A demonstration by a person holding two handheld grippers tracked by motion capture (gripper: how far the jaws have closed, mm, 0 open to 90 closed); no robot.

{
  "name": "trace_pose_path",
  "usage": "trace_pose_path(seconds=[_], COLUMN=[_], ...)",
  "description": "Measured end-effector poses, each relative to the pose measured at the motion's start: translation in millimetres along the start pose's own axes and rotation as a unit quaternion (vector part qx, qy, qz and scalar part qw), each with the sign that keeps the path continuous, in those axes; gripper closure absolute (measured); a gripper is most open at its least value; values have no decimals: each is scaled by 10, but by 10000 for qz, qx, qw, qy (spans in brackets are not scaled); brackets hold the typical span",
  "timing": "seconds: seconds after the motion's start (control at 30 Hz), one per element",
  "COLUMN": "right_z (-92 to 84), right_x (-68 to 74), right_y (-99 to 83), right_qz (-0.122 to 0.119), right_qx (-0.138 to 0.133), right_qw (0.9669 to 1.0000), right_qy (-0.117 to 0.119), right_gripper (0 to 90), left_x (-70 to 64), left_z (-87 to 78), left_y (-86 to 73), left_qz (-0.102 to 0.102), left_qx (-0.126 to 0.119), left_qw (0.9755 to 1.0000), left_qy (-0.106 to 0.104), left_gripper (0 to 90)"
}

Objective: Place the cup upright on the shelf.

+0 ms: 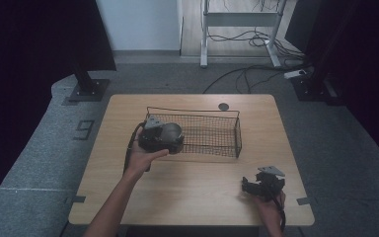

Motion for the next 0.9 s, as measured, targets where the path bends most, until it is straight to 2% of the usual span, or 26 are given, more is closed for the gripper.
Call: trace_pose_path(seconds=[0.63,0.73,0.9], right_z=[6,6,7], right_x=[-1,-1,0], right_y=[4,4,4], right_qz=[6,8,10], right_qx=[-6,-6,-14], right_qw=[10000,10000,10000], right_qy=[-10,-10,-10], right_gripper=[18,18,18], left_x=[88,128,148], left_z=[64,87,114], left_y=[110,127,164], left_qz=[-63,-148,-123], left_qx=[-92,-94,-93], left_qw=[9999,9998,9999], left_qy=[128,111,78], left_gripper=[151,151,151])
Point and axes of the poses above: each handheld gripper's, and its own axes: z roughly forward along the jaws, y roughly out of its top, x roughly to its left, the point moved 3 cm from there along z, roughly forward along the jaws, and after that the axes turned 14 degrees about -z, right-handed, at the moved point
